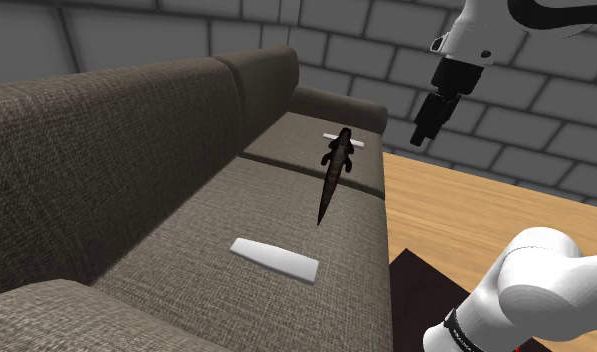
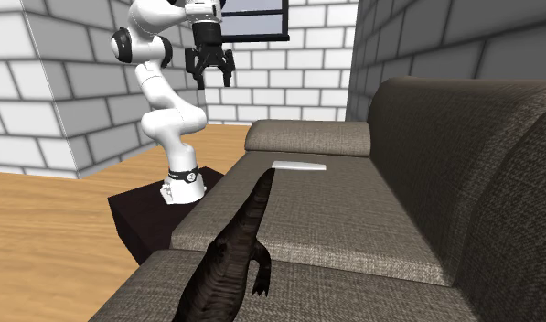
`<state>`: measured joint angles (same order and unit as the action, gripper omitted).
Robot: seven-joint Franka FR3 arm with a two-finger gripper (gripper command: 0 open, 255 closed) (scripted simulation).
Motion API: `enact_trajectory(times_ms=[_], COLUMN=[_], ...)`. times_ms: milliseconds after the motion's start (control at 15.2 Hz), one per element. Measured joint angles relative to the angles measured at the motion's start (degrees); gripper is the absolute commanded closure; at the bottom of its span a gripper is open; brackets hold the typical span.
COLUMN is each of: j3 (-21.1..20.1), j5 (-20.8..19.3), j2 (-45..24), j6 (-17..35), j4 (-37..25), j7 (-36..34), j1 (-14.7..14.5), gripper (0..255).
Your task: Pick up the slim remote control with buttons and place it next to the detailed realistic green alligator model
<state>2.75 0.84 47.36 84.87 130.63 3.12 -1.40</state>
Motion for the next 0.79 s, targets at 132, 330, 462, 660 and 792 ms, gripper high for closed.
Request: enact_trajectory(times_ms=[132,330,462,660,792], j3=[-0.24,-2.07,-3.65,-5.55,-6.93], j5=[0.13,1.18,2.04,2.91,3.5], j2=[-0.13,-2.07,-3.89,-7.01,-8.99], j6=[0.74,4.52,7.72,12.32,15.59], j4=[0.63,2.62,4.05,5.58,6.92], j7=[0.07,-0.16,-0.46,-0.37,-0.38], j1=[-0.23,-1.65,-2.8,-4.35,-5.42], gripper=[0,0,0,0,0])
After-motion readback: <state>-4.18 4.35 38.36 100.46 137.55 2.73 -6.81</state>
